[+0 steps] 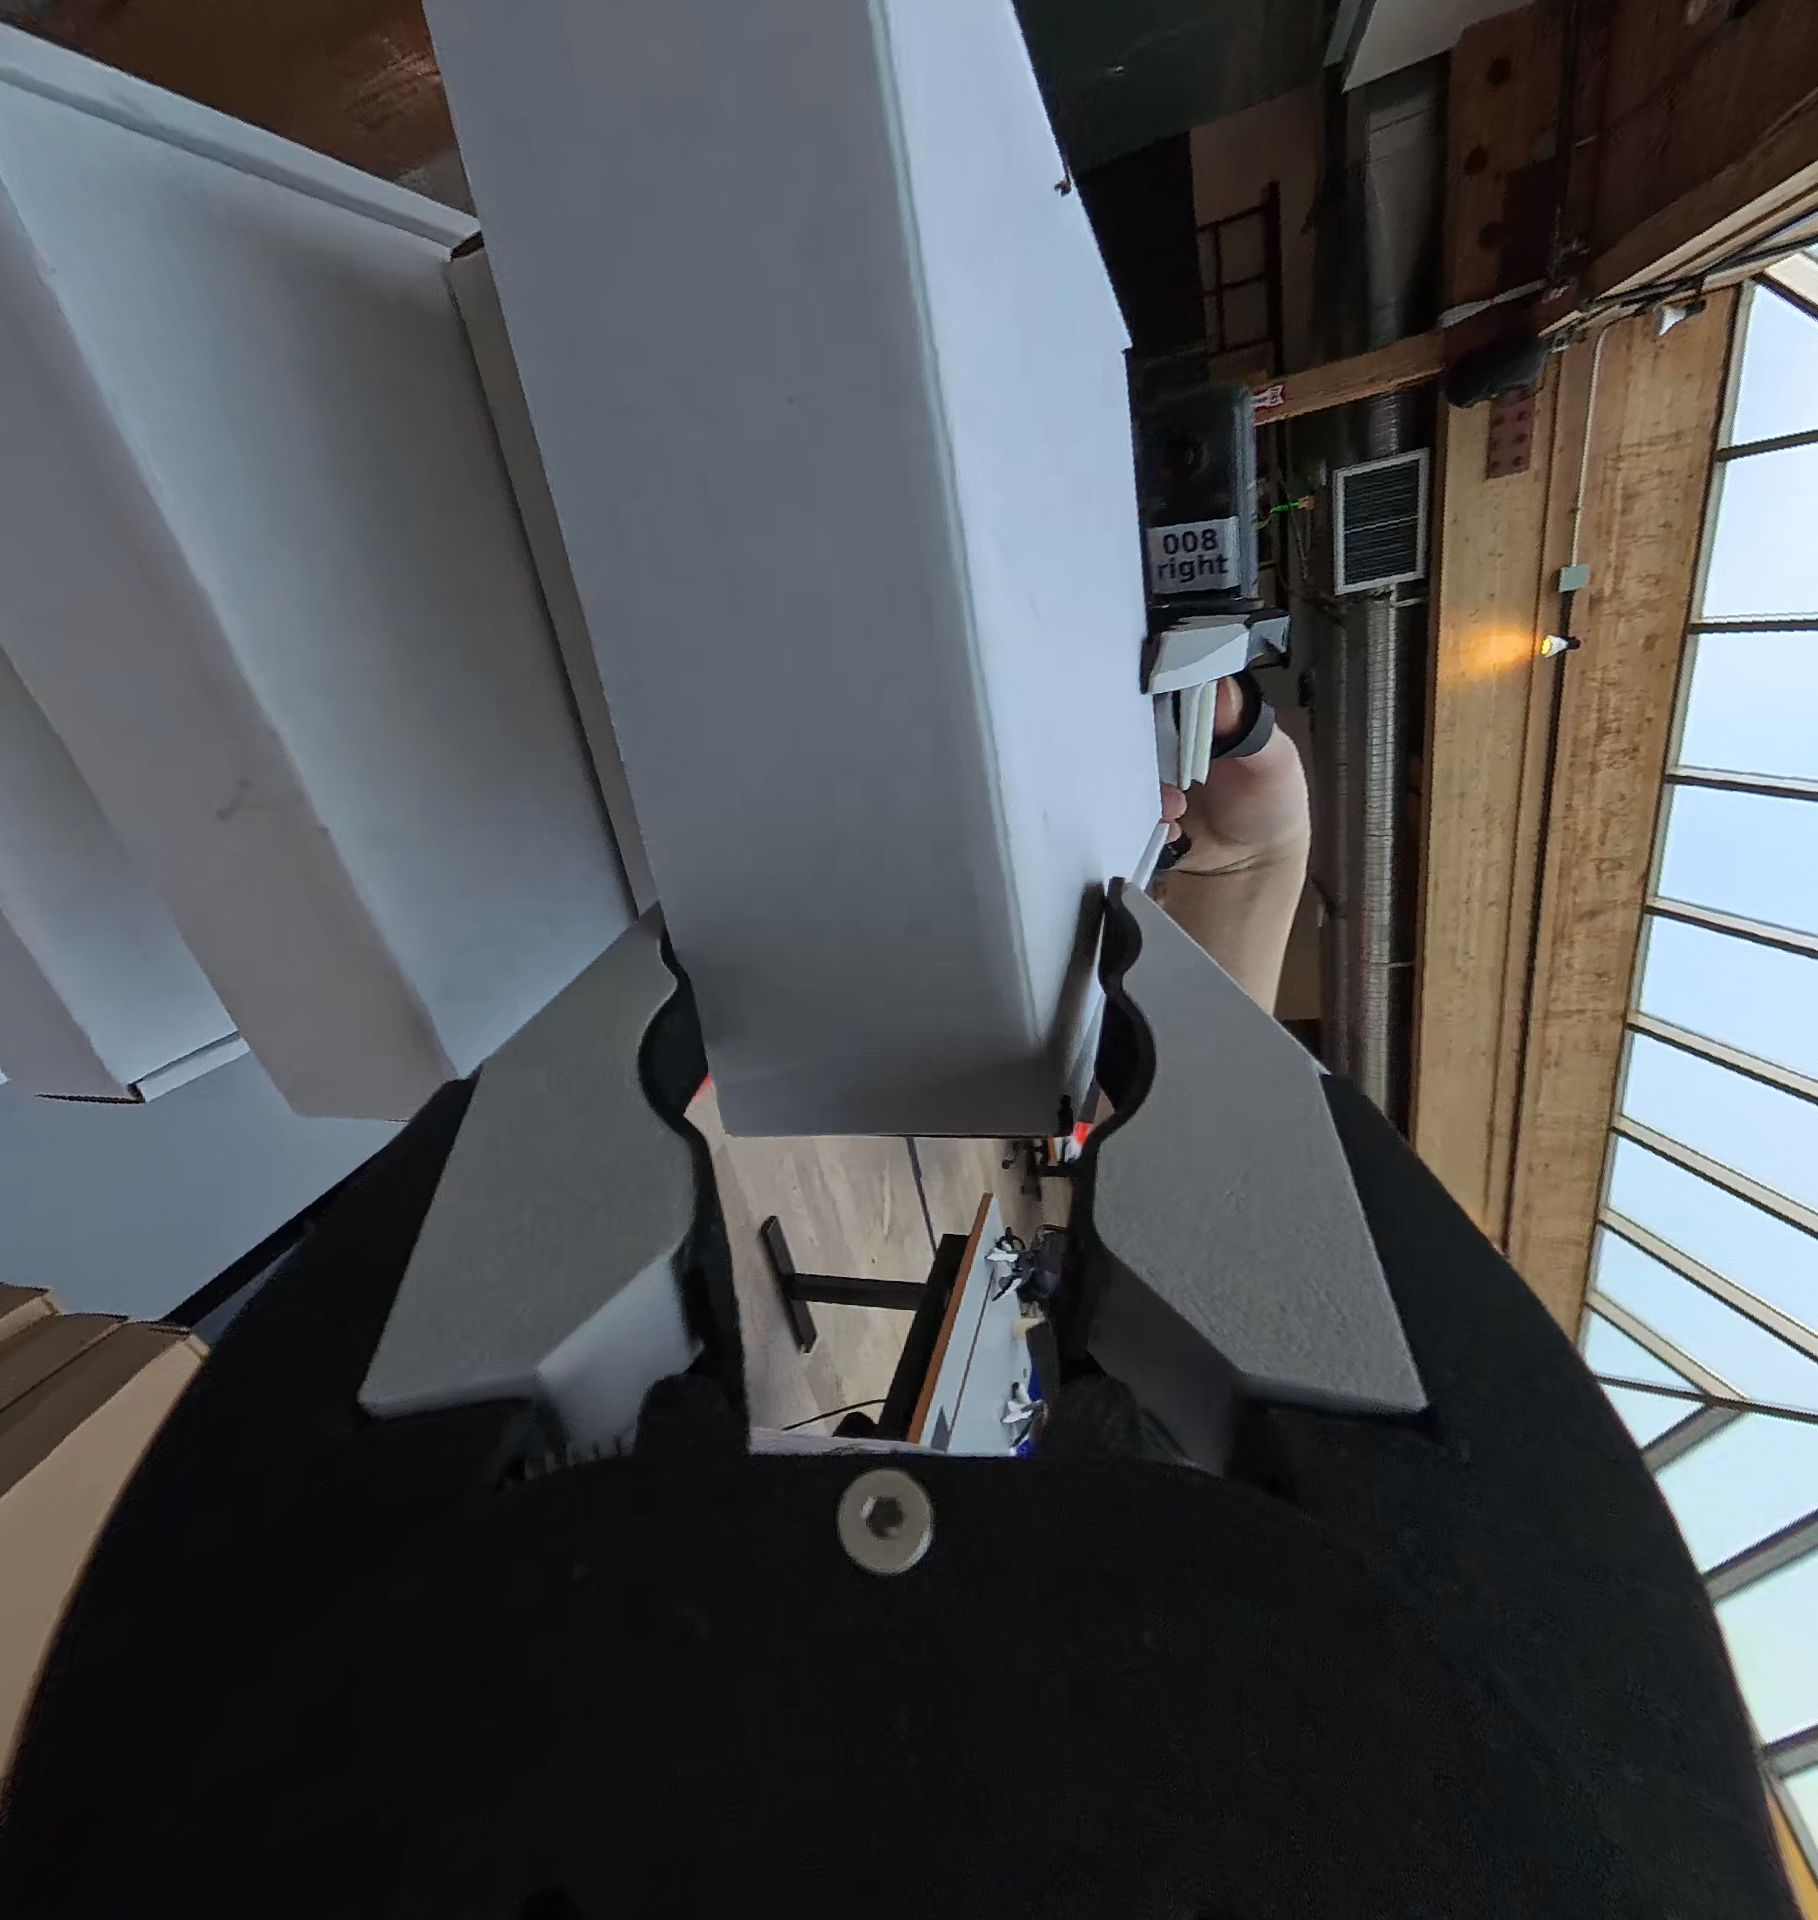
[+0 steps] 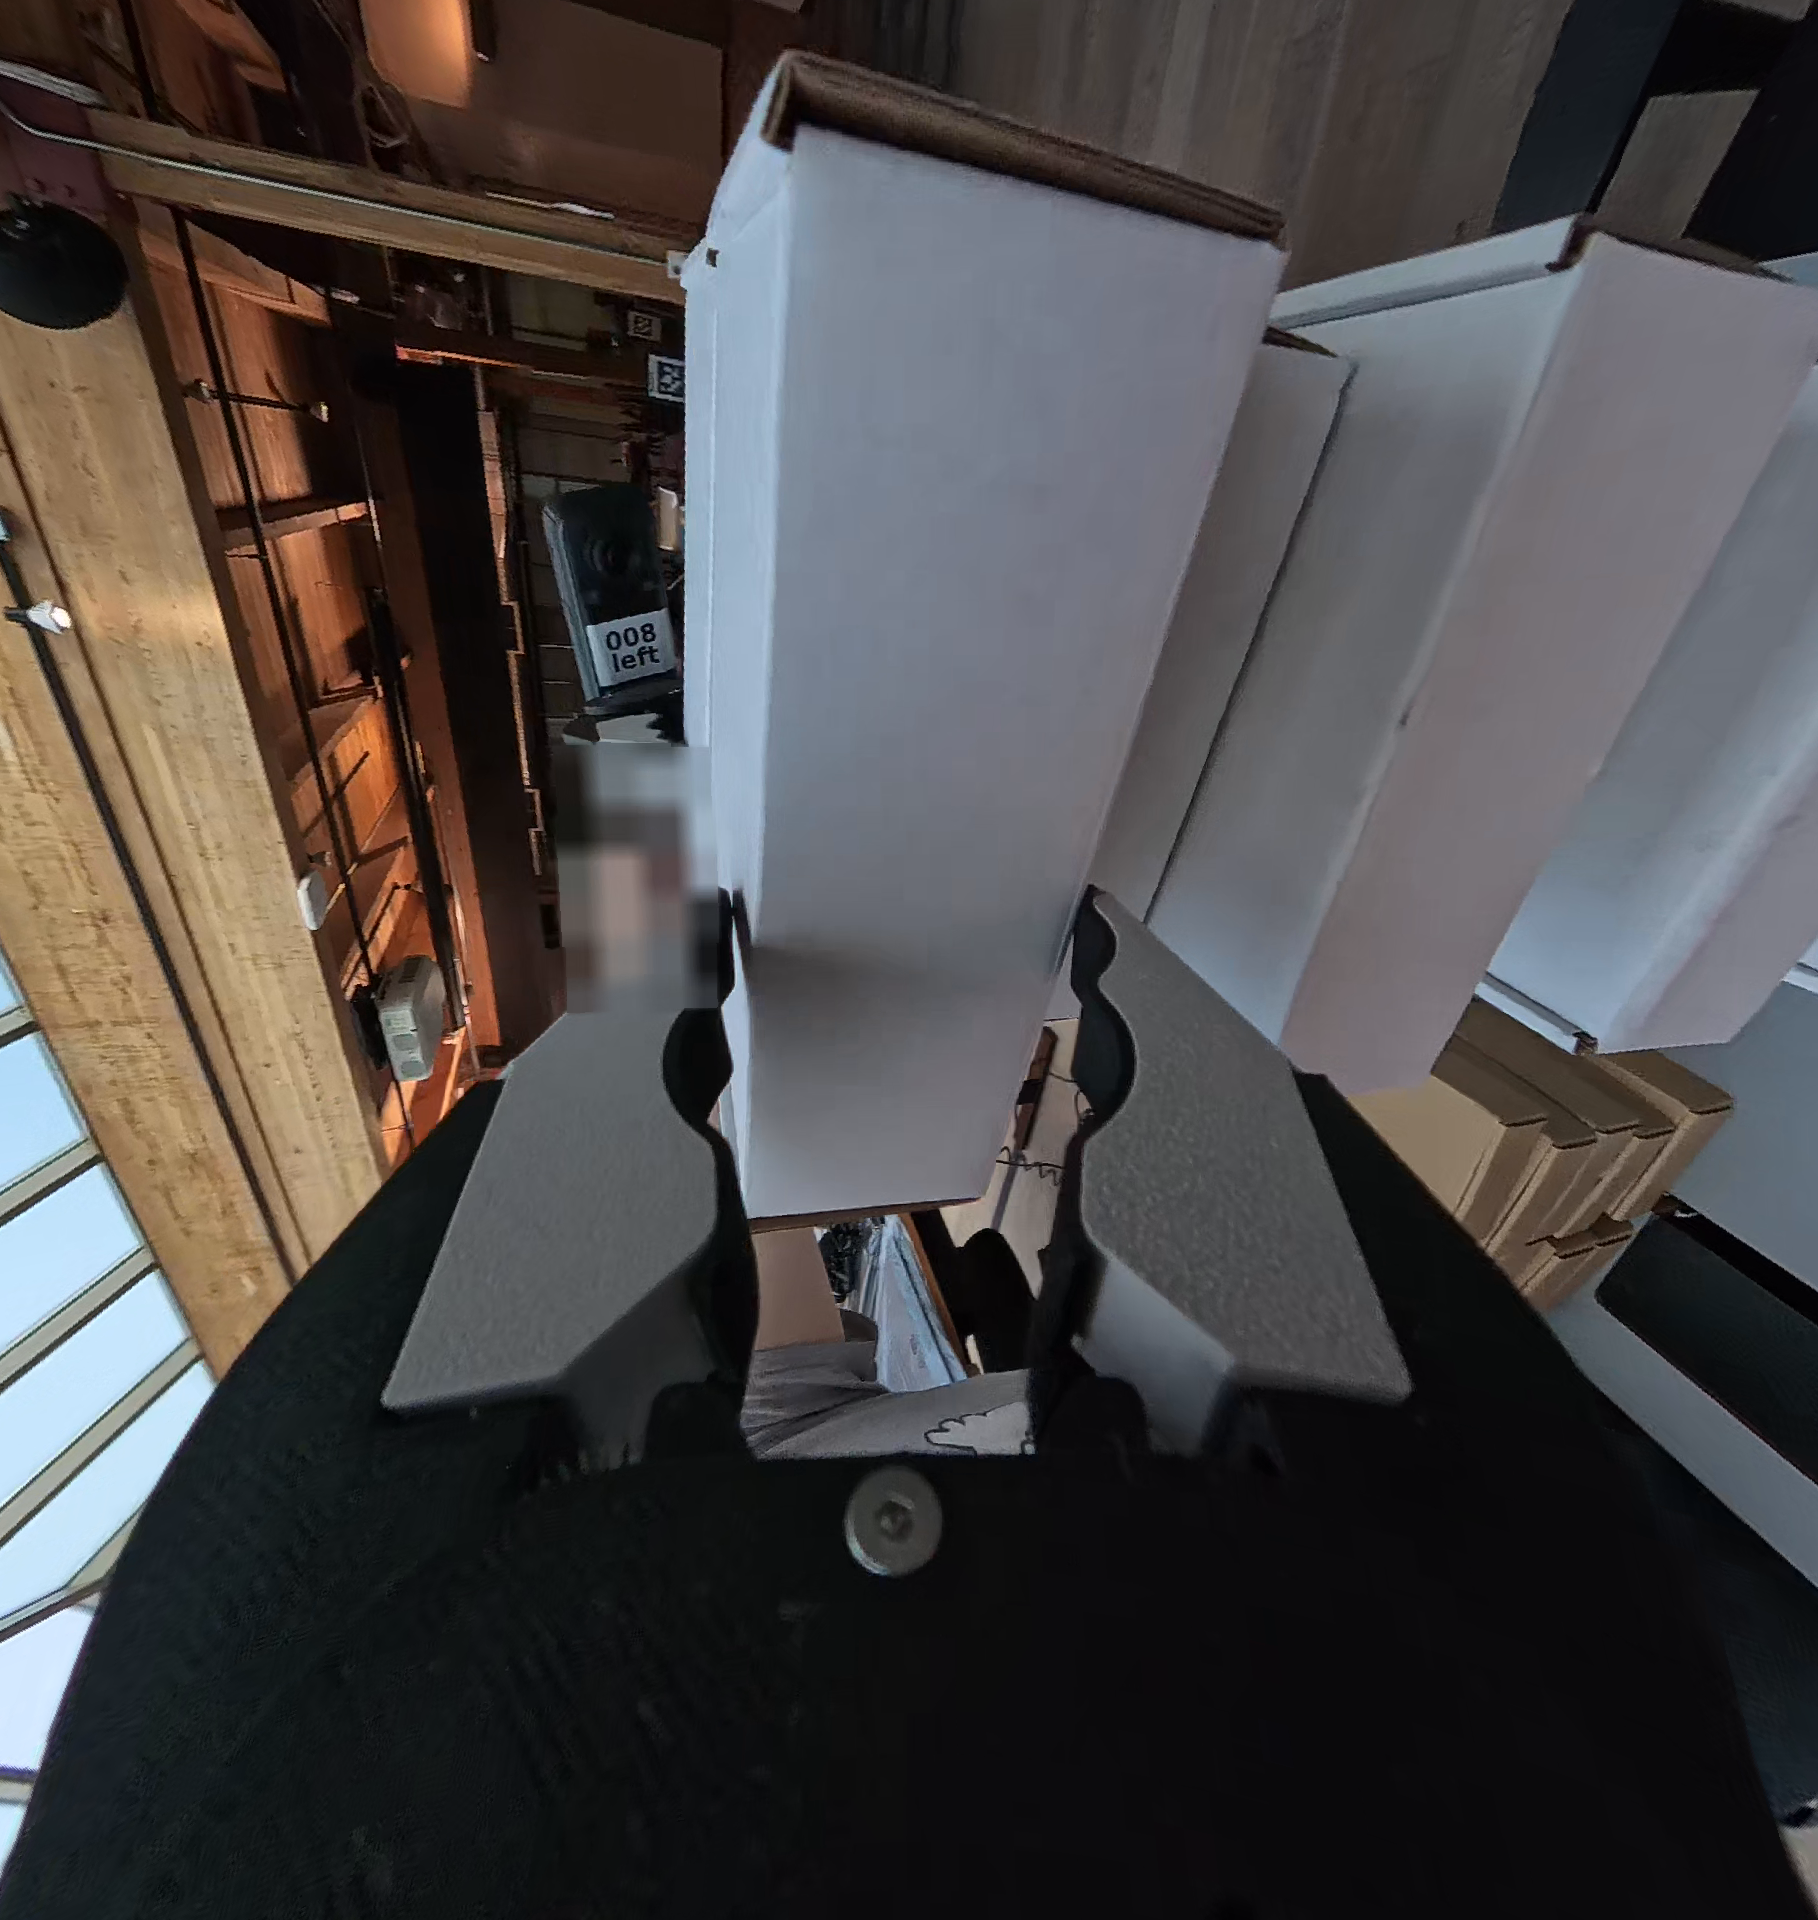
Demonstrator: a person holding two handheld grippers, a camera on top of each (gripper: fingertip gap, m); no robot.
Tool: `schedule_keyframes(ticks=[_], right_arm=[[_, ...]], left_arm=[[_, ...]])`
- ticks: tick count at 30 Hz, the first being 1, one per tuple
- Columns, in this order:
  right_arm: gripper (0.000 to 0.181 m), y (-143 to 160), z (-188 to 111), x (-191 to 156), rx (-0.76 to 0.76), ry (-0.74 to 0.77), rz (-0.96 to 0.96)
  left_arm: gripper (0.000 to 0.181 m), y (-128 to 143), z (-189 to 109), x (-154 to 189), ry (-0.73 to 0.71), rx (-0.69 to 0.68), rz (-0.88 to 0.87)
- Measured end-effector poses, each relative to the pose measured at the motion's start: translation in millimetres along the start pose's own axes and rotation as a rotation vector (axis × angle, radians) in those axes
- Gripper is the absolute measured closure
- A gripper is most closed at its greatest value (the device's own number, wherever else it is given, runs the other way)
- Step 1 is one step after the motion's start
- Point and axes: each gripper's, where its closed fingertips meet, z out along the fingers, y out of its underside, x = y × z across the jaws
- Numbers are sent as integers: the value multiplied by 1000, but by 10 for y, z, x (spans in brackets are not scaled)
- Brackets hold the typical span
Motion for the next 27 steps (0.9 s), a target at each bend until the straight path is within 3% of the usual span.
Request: schedule_keyframes(ticks=[6, 13, 27], right_arm=[[103, -85, -12, 46, 46, 218, -123], [87, -183, -38, -12, 136, 312, -162], [81, -211, -69, -56, 146, 673, -323]], left_arm=[[102, 26, 25, 1, -74, -6, 56], [102, 46, 42, -4, -77, -6, 41], [102, 54, 69, -3, -87, -4, 34]])
